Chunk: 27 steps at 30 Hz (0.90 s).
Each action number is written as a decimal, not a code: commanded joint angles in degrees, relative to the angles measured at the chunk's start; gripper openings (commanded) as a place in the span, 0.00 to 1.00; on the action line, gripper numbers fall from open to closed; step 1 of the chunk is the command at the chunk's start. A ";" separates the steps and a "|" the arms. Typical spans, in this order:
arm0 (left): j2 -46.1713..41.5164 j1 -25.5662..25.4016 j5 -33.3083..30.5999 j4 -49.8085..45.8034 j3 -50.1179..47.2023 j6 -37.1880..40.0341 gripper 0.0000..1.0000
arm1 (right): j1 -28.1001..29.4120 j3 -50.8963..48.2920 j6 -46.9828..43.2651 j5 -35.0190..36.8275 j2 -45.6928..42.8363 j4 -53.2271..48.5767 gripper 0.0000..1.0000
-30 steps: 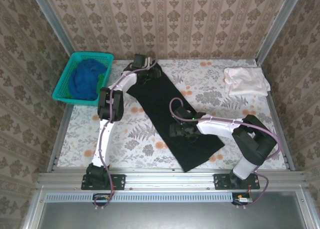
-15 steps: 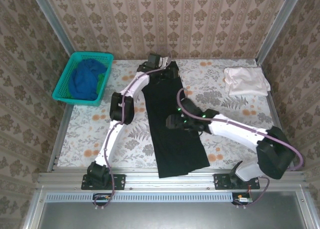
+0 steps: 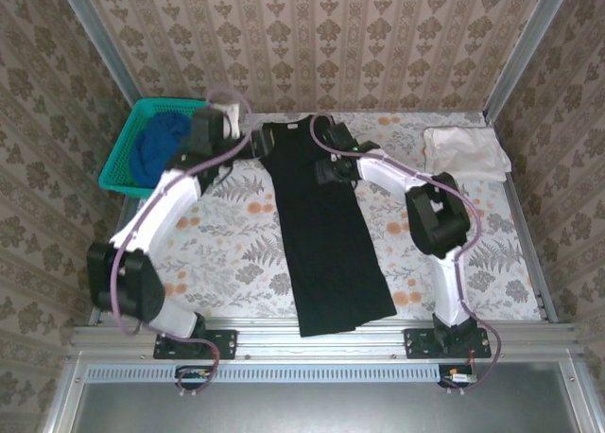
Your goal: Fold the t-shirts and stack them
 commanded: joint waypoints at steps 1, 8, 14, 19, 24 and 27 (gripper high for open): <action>-4.80 -1.53 -5.35 -2.31 -13.97 -2.22 0.69 | -0.53 15.26 -5.66 8.29 10.93 -13.19 0.77; -11.37 -1.57 -5.28 0.10 -27.95 -4.14 0.69 | -4.42 47.30 -3.86 13.03 29.89 -31.81 0.78; -8.45 -1.40 -3.56 0.96 -26.05 -2.17 0.68 | -9.41 43.96 0.77 14.37 29.13 -33.66 0.78; -6.16 -1.19 -2.27 0.62 -23.68 -0.92 0.68 | -11.41 36.57 0.01 8.57 25.33 -27.48 0.79; -6.26 -4.46 -0.84 0.44 -23.89 -1.65 0.66 | -11.32 37.25 -0.86 -1.87 21.42 -25.93 0.85; -8.57 -8.71 0.19 0.34 -26.41 -3.74 0.66 | -11.31 35.24 0.09 2.95 14.68 -31.08 0.90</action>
